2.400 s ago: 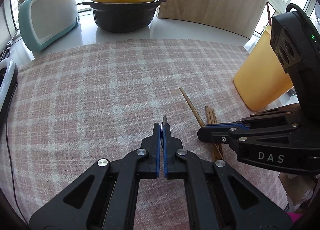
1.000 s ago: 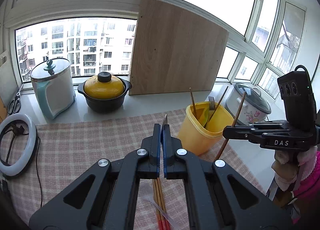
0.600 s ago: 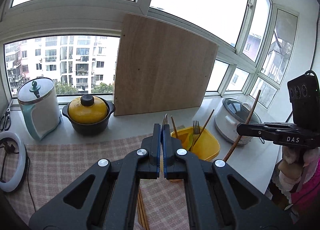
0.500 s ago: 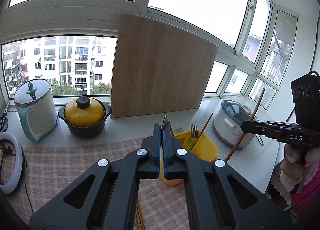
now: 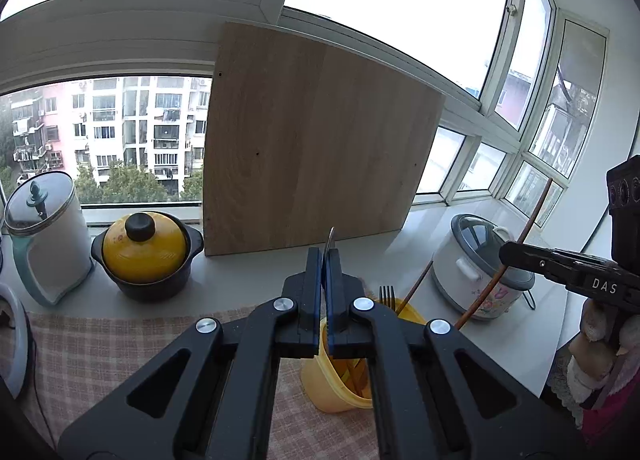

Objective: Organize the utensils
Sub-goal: 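Lift the spoon with the left gripper while the right gripper carries the chopstick to the container, then open the right gripper to drop the chopstick while the left gripper releases the spoon into the container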

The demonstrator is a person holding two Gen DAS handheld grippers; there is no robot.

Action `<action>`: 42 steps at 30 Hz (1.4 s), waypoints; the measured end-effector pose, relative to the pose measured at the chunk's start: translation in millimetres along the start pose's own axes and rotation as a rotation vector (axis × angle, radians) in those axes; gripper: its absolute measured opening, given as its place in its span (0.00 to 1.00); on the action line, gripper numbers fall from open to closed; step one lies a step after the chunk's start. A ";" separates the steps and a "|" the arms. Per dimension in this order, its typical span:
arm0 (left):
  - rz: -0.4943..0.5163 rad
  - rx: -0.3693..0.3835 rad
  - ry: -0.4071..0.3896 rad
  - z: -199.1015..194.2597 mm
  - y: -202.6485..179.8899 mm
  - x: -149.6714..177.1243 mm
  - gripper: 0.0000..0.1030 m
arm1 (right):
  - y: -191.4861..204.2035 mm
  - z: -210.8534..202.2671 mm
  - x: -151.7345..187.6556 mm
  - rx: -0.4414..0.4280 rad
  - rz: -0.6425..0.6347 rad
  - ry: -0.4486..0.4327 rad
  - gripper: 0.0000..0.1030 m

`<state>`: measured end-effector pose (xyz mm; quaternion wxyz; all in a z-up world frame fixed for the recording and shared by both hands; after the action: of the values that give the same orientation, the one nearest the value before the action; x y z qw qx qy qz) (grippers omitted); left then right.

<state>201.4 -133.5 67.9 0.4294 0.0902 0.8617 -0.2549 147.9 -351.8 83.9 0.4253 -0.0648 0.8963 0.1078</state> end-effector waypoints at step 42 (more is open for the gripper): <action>0.089 -0.018 0.212 61.1 -25.9 69.1 0.00 | -23.0 98.9 65.0 0.041 0.026 0.261 0.12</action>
<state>191.6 -191.6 -7.6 0.3475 0.1509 0.8997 -0.2169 185.8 -351.0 -30.5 0.3048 -0.0581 0.9468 0.0857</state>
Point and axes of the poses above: each gripper's, at about its wrist camera, not at the fingertips, and z roughly the way its jaws point, y to its left, x to its underside, the point moved 2 cm from there along z, roughly the way its jaws point, and after that the axes turned 6 degrees about -z, right-handed, at the moved point
